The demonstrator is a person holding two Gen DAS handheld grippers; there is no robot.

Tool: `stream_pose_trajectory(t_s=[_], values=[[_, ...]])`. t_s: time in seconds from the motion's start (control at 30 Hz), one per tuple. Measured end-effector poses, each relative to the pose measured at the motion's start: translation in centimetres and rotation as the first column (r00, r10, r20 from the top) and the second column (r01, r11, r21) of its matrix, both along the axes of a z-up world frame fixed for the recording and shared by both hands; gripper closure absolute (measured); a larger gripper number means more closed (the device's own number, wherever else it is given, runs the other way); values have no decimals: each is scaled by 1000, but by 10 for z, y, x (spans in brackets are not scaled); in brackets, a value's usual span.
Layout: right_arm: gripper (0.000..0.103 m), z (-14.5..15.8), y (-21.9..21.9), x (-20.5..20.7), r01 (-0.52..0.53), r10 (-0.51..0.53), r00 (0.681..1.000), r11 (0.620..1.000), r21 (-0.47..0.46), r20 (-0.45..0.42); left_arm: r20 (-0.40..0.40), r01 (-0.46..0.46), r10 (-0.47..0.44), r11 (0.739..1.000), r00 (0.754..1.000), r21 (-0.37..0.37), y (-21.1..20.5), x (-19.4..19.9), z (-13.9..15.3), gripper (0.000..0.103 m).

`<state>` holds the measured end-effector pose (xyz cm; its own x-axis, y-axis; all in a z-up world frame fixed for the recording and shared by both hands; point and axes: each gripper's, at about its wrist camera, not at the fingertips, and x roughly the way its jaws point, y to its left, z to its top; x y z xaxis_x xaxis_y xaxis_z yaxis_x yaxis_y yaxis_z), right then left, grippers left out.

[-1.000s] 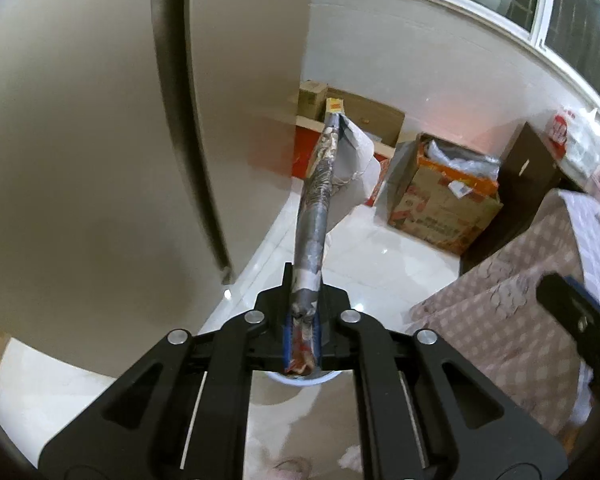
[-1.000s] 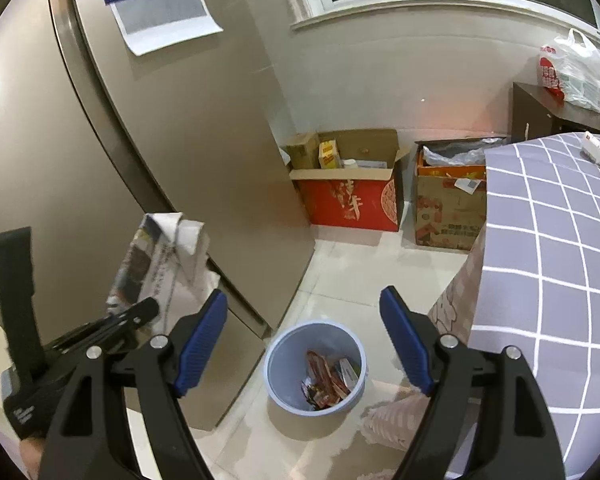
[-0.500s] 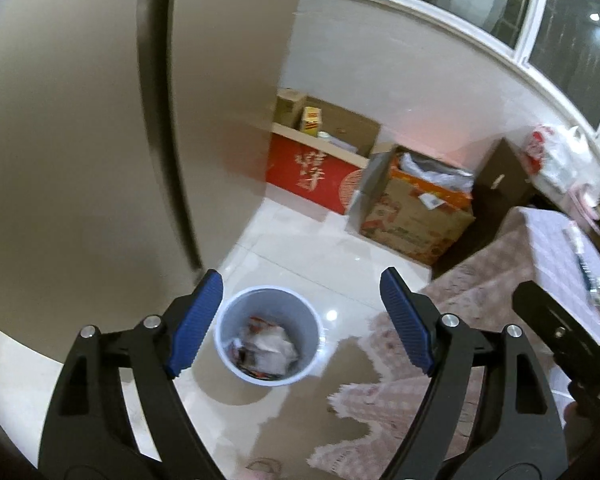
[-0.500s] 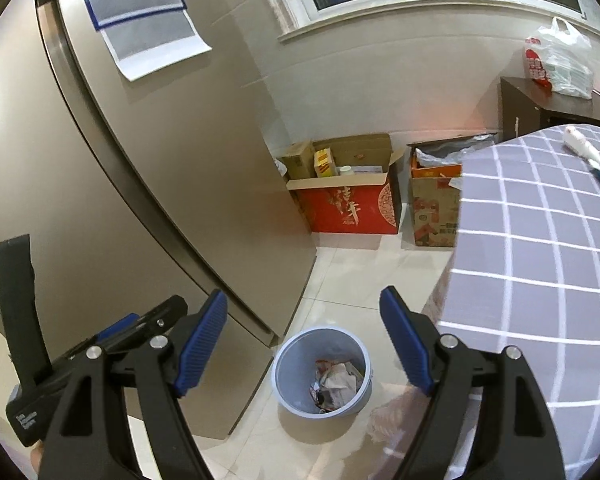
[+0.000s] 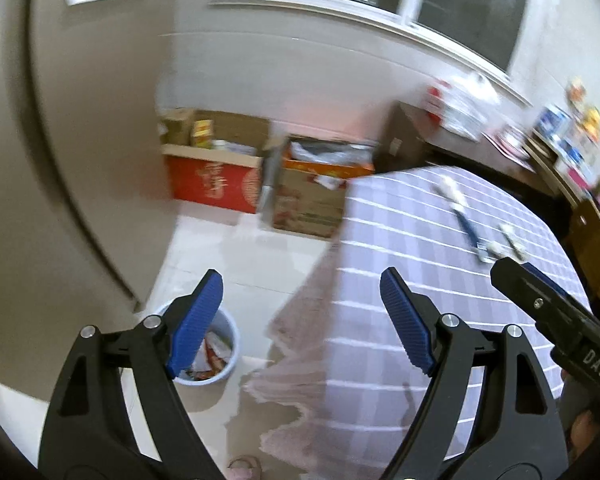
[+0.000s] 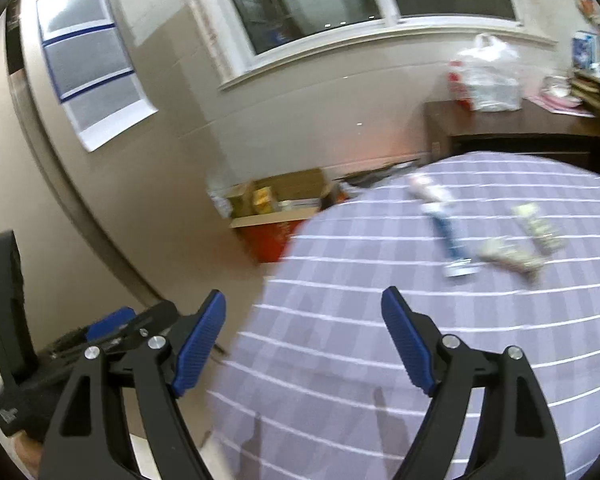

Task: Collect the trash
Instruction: 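Move both tools back over the table toward the toothpaste tube and packets, then grasp the blue-white toothpaste tube with the left gripper while the right grasps a beige packet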

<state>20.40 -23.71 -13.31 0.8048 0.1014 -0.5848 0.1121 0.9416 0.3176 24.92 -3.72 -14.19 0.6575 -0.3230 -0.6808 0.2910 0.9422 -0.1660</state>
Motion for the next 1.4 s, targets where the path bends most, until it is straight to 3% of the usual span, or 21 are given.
stream_pose_trajectory(t_s=[0.3,0.43,0.6,0.73,0.97,1.07,1.1,1.2,1.33,1.4], values=[[24,-13,-127,-26,129,-137,982,989,-69,-129,-54,202,-198,977,979,71,-142,8,-4,23],[24,-26,-163,-23,121,-139,975,987,-107,-174,-93,214,-205,972,974,93,-185,26,-19,23],[24,-37,-176,-11,60,-84,975,991,-122,-206,-110,200,-187,972,976,124,-220,51,-37,26],[25,-47,-170,3,-5,-32,968,989,-145,-250,-167,212,-189,969,968,130,-231,63,-51,55],[37,-55,-156,27,-80,29,960,981,-175,-279,-145,218,-198,966,969,139,-235,67,-56,59],[41,-56,-149,35,-94,39,957,979,-179,-288,-124,218,-200,963,972,157,-231,66,-56,78],[42,-57,-145,37,-101,43,956,977,-187,-291,-124,215,-198,965,972,151,-227,66,-56,90],[48,-59,-138,43,-115,49,953,971,-209,-300,-148,197,-183,977,972,86,-207,66,-54,92],[56,-63,-128,51,-110,25,951,958,-263,-307,-134,178,-167,981,977,75,-185,57,-48,94],[69,-63,-126,53,-107,23,953,958,-266,-304,-122,183,-175,981,977,61,-172,48,-42,94]])
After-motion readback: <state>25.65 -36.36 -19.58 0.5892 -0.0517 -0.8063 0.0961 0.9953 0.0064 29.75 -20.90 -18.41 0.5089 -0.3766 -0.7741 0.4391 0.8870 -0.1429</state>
